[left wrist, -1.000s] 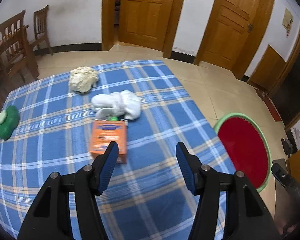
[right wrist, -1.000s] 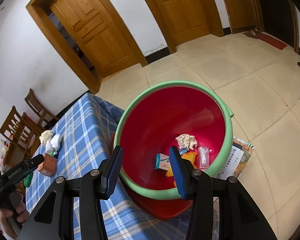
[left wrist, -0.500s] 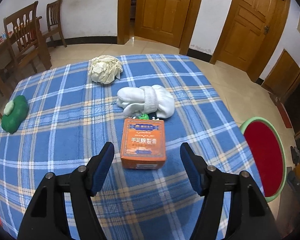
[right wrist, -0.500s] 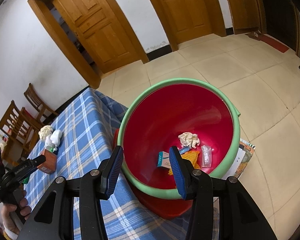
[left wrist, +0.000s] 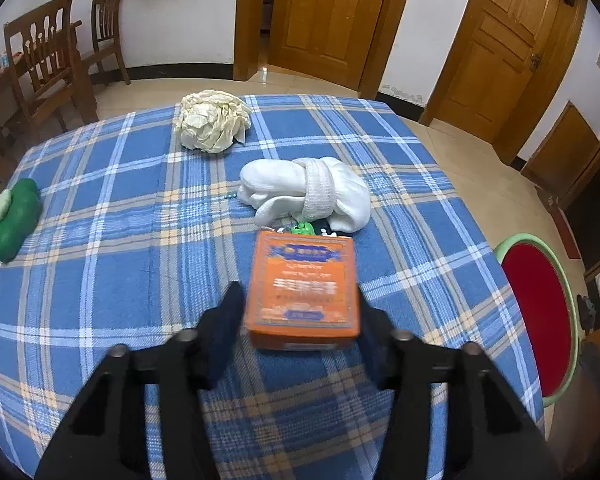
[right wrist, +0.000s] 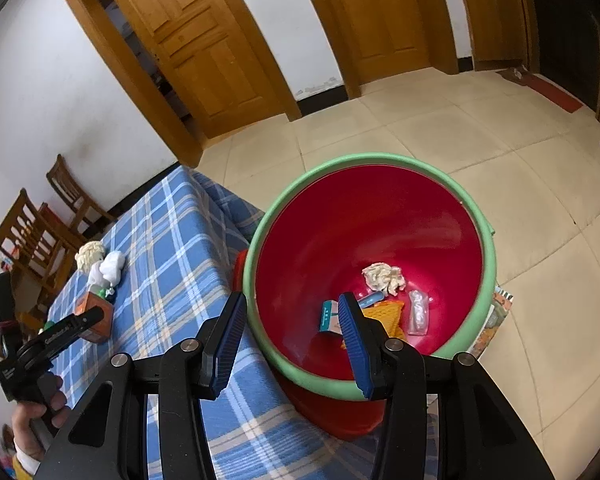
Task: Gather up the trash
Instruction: 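Close the left gripper on the orange medicine box and lift it, then grasp the white gloves with the right gripper while the left tool holds the box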
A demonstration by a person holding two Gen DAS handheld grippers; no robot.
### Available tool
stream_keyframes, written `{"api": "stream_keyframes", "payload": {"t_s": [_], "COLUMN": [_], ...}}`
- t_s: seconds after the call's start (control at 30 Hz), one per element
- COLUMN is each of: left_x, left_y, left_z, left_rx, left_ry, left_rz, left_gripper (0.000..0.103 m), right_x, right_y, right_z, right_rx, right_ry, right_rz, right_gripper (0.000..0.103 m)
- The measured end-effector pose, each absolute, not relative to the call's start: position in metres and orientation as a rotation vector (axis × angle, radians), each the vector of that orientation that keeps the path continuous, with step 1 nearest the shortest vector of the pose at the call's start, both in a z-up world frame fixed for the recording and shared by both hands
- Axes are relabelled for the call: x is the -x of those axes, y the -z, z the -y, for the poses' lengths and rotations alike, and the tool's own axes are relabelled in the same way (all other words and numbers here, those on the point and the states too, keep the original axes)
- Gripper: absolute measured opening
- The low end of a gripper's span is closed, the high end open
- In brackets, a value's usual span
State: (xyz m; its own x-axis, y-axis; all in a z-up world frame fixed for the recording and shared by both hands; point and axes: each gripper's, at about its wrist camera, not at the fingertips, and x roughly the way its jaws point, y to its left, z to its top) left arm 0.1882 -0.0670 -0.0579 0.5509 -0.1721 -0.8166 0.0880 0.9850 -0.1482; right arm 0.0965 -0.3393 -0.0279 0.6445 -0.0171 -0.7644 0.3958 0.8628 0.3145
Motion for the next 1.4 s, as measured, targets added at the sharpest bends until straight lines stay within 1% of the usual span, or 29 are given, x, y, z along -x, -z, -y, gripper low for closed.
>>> {"api": "stream_keyframes", "payload": {"t_s": [0.27,0.53,0.93,1.23,1.3,1.33,1.4], "left_x": [-0.184,-0.192,-0.209,-0.213,-0.213,-0.212,-0.213], "left_y": [0.051,0.042,0.051,0.065,0.065,0.065,0.066], "left_z": [0.046,0.005,-0.055,-0.072,-0.074,-0.075,-0.077], "left_rx": [0.136,0.158,0.210,0.274,0.270,0.273,0.279], "left_ry": [0.164,0.088,-0.030,-0.047,-0.059,-0.063,-0.060], "left_rz": [-0.943,-0.912,-0.883,-0.887,-0.881,-0.880,-0.878], "left_gripper": [0.047,0.047,0.047,0.047,0.047,0.047,0.047], "right_x": [-0.111,-0.139,-0.196,-0.241,-0.250,-0.253,-0.261], "right_y": [0.023,0.017,0.024,0.035,0.037,0.038,0.040], "right_z": [0.316,0.284,0.216,0.171,0.162,0.159,0.151], "right_rx": [-0.440,-0.390,-0.318,-0.282,-0.275,-0.273,-0.257], "right_ry": [0.206,0.130,0.005,-0.067,-0.078,-0.081,-0.088], "right_rz": [-0.861,-0.870,-0.898,-0.913,-0.912,-0.911,-0.911], "right_gripper": [0.049,0.049,0.049,0.049,0.055,0.062,0.063]}}
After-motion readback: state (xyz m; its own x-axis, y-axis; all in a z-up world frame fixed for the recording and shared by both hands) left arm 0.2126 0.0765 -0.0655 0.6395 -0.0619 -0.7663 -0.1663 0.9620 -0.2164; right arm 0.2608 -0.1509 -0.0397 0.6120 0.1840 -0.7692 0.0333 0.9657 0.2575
